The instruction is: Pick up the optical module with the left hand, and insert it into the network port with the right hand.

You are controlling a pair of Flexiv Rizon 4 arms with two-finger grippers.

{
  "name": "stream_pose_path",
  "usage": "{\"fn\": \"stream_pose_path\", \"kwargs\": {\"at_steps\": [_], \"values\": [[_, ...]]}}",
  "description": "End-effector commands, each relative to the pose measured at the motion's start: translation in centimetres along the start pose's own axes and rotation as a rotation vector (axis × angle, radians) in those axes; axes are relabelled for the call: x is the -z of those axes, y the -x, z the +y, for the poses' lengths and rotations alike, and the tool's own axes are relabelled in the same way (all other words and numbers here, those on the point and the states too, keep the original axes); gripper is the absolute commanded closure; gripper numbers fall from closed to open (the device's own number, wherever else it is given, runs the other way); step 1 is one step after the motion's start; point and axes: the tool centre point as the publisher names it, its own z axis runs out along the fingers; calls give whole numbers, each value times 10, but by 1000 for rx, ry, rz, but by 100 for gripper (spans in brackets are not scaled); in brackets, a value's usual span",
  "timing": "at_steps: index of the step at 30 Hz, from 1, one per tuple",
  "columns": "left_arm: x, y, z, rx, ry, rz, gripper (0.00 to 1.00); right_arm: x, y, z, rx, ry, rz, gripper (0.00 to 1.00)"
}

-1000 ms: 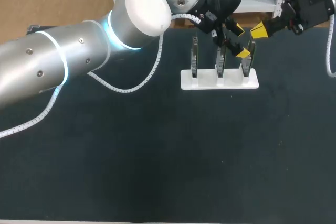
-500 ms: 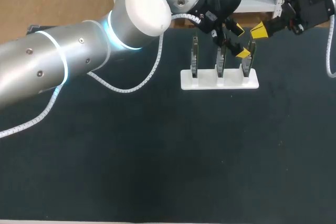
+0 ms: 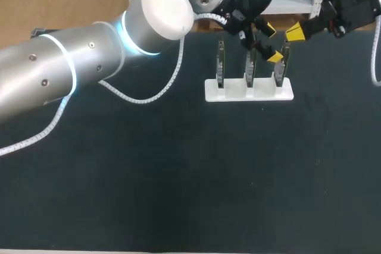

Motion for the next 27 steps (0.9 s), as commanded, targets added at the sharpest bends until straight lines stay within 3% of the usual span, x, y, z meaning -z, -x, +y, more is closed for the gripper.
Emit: {"fn": "stream_pose_path", "kwargs": {"at_steps": [1,23,24,25,26,27], "values": [[4,3,-1,-3,7,1,0,3,2,3,7,-10,-1,100],[35,18,19,-20,109,-38,0,16,22,2,65,-70,5,100],[35,18,19,-20,109,-38,0,17,22,1,64,-82,3,91],[35,18,19,-20,109,-38,0,17,22,1,64,-82,3,51],[35,18,19,-20,109,-38,0,17,22,1,64,-82,3,0],[35,18,19,-20,109,-38,0,17,22,1,64,-82,3,0]]}}
